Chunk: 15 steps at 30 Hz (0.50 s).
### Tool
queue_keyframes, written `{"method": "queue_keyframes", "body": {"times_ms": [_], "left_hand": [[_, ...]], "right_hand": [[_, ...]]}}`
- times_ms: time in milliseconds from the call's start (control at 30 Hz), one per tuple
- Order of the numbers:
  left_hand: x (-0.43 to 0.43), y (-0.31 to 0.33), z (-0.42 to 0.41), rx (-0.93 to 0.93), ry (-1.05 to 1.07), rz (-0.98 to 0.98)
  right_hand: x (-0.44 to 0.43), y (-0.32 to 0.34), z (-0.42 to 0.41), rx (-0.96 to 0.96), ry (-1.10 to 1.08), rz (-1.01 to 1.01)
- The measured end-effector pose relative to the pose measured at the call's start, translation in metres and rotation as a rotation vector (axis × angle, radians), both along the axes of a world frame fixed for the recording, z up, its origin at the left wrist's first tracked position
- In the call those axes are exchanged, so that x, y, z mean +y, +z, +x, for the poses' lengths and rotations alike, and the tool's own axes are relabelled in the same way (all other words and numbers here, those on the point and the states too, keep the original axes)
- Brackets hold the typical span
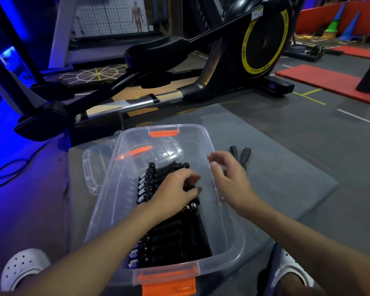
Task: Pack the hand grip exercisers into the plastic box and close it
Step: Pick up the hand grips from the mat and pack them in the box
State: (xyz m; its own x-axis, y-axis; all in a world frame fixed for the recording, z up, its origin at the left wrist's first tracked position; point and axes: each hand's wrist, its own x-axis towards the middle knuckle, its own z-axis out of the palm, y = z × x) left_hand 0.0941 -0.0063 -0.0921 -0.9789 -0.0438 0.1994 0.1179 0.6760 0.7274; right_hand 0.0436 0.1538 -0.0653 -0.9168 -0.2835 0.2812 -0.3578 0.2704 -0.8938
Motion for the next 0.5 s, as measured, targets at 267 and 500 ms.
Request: {"method": "queue_keyframes", "body": {"times_ms": [267,500], "left_hand": [[0.023,0.037,-0.023,0.005,-0.133,-0.137],[0.021,0.031,-0.027,-0.097,-0.170,-0.175]], "right_hand": [[0.056,-0.090,-0.065,-0.166,-0.212,0.312],[0.082,-0.129,-0.091,-0.304,-0.102,0.561]]}}
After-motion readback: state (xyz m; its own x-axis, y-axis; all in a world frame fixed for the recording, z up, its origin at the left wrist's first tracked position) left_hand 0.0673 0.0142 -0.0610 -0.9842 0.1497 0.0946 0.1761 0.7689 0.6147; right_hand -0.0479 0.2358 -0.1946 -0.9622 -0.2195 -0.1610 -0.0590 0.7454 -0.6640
